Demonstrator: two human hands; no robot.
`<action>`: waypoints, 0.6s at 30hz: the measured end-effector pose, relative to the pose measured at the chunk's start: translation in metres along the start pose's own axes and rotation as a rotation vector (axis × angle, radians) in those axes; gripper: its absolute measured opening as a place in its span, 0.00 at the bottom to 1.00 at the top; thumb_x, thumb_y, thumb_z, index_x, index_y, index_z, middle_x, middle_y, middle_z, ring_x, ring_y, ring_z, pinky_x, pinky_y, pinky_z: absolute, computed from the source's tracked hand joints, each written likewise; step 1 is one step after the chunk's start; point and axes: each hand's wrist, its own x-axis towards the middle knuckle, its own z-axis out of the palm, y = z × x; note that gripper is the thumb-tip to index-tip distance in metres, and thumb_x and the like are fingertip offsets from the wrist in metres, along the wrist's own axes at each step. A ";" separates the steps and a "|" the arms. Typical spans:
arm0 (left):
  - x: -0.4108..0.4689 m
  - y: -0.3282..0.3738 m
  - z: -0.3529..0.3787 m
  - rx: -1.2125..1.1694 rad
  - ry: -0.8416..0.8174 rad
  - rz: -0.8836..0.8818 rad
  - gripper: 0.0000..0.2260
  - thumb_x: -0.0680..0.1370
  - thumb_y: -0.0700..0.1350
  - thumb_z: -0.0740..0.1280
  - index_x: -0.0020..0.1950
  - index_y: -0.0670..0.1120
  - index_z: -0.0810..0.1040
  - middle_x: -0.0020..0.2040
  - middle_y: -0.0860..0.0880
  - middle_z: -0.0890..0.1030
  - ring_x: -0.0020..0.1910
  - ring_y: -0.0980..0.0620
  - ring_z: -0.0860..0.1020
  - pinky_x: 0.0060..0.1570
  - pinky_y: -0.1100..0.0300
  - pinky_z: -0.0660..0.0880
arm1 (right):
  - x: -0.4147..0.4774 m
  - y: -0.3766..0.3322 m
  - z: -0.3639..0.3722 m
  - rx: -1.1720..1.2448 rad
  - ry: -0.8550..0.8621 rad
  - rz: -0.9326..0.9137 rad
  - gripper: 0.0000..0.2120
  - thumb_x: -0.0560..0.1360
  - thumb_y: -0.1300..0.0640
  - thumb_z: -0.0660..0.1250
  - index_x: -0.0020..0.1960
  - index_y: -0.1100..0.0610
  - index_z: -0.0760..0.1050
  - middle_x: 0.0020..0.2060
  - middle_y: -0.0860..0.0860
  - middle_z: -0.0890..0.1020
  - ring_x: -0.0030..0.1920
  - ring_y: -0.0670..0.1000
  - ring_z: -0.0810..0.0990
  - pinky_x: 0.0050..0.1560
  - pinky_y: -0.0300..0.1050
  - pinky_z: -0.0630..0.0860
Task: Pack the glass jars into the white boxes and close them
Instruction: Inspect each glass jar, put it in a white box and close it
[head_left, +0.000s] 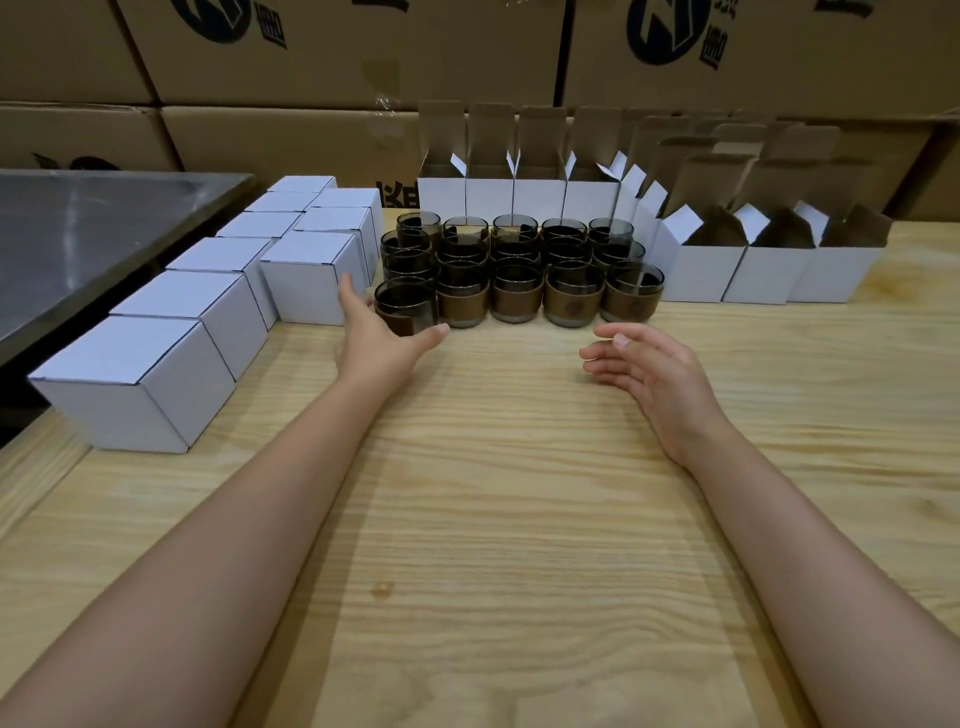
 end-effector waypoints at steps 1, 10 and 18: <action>0.001 0.001 0.003 0.055 0.018 -0.021 0.53 0.68 0.55 0.78 0.78 0.52 0.41 0.77 0.46 0.61 0.74 0.42 0.63 0.71 0.45 0.62 | 0.000 0.000 0.000 0.003 0.000 0.001 0.09 0.79 0.62 0.59 0.54 0.60 0.77 0.45 0.57 0.83 0.48 0.55 0.82 0.55 0.48 0.78; -0.017 0.003 0.010 0.273 0.079 0.052 0.34 0.68 0.57 0.75 0.68 0.45 0.67 0.66 0.48 0.72 0.64 0.46 0.72 0.63 0.47 0.71 | 0.002 0.004 0.001 -0.050 0.009 -0.004 0.08 0.80 0.62 0.60 0.52 0.57 0.79 0.43 0.55 0.83 0.47 0.54 0.82 0.55 0.48 0.78; -0.051 0.017 0.035 0.413 0.020 0.096 0.36 0.63 0.67 0.73 0.66 0.51 0.70 0.61 0.50 0.73 0.63 0.49 0.72 0.63 0.51 0.64 | -0.001 0.004 0.006 -0.171 0.003 -0.038 0.09 0.80 0.63 0.61 0.51 0.54 0.79 0.43 0.53 0.83 0.46 0.50 0.81 0.56 0.47 0.78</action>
